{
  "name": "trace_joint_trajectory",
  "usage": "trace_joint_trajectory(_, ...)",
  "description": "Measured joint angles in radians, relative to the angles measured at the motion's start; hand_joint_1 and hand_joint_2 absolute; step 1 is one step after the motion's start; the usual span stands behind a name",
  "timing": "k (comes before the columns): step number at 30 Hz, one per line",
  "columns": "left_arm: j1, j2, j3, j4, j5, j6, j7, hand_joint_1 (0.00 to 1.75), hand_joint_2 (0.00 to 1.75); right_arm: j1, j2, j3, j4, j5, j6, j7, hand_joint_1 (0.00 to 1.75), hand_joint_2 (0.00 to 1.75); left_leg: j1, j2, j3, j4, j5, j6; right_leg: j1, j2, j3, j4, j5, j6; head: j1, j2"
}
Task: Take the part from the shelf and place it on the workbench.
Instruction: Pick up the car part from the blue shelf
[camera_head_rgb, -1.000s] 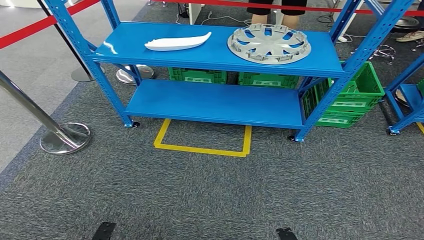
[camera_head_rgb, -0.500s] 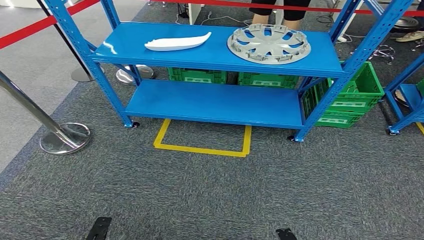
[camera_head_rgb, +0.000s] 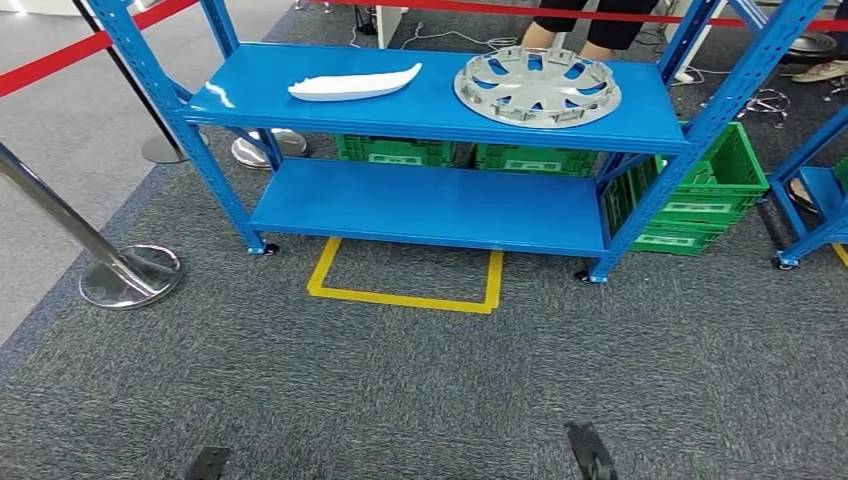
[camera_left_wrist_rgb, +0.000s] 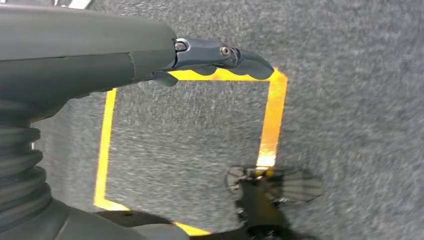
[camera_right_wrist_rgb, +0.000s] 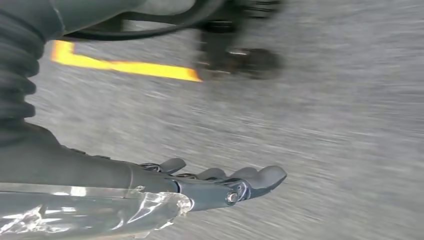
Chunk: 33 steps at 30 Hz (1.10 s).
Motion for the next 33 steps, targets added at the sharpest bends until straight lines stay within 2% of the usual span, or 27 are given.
trace_joint_trajectory(5, -0.016, -0.010, -0.024, 0.000, -0.050, -0.024, 0.005, 0.00, 1.75, -0.182, -0.014, 0.060, -0.013, 0.093, 0.037, -0.077, 0.00, 1.75, -0.001, 0.001, -0.006, 0.000, 0.008, 0.001, -0.001, 0.001, -0.007, 0.000, 0.008, 0.001, 0.000, 0.000)
trace_joint_trajectory(8, -0.030, -0.015, -0.039, 0.000, -0.078, -0.015, -0.004, 0.00, 1.75, -0.296, -0.007, 0.144, -0.018, 0.207, 0.050, -0.112, 0.00, 1.75, -0.001, 0.001, -0.011, 0.000, 0.014, 0.000, -0.001, 0.001, -0.012, 0.000, 0.013, 0.001, 0.000, 0.000)
trace_joint_trajectory(12, -0.048, -0.025, -0.058, 0.000, -0.117, -0.012, -0.007, 0.00, 1.75, -0.439, 0.025, 0.335, -0.026, 0.402, 0.086, -0.138, 0.00, 1.75, 0.000, 0.001, -0.017, 0.000, 0.020, -0.002, -0.001, 0.001, -0.020, 0.002, 0.018, -0.001, 0.000, 0.000)
trace_joint_trajectory(17, -0.060, -0.037, -0.074, 0.000, -0.150, -0.044, 0.022, 0.00, 1.75, -0.578, 0.088, 0.581, -0.034, 0.562, 0.118, -0.143, 0.00, 1.75, 0.000, 0.000, -0.021, 0.000, 0.024, -0.004, 0.000, 0.000, -0.024, 0.004, 0.020, -0.002, 0.000, 0.000)
trace_joint_trajectory(26, -0.079, -0.051, -0.090, 0.000, -0.170, -0.091, 0.033, 0.00, 1.75, -0.712, 0.181, 1.011, -0.078, 0.602, 0.008, -0.155, 0.00, 1.75, 0.000, 0.000, -0.025, 0.000, 0.026, -0.005, 0.000, 0.000, -0.029, 0.006, 0.022, -0.003, 0.000, 0.000)
trace_joint_trajectory(30, -0.089, -0.054, -0.089, 0.000, -0.173, -0.119, 0.042, 0.00, 0.00, -0.786, 0.207, 1.221, -0.115, 0.582, -0.016, -0.108, 0.00, 1.75, 0.000, 0.000, -0.027, 0.000, 0.027, -0.005, 0.000, -0.001, -0.031, 0.006, 0.023, -0.004, 0.000, 0.000)
trace_joint_trajectory(33, -0.090, -0.056, -0.089, 0.000, -0.180, -0.131, 0.050, 0.00, 0.00, -0.841, 0.212, 1.317, -0.129, 0.551, -0.012, -0.044, 0.00, 1.75, 0.000, 0.000, -0.027, 0.000, 0.027, -0.005, 0.000, -0.001, -0.031, 0.006, 0.023, -0.004, 0.000, 0.000)
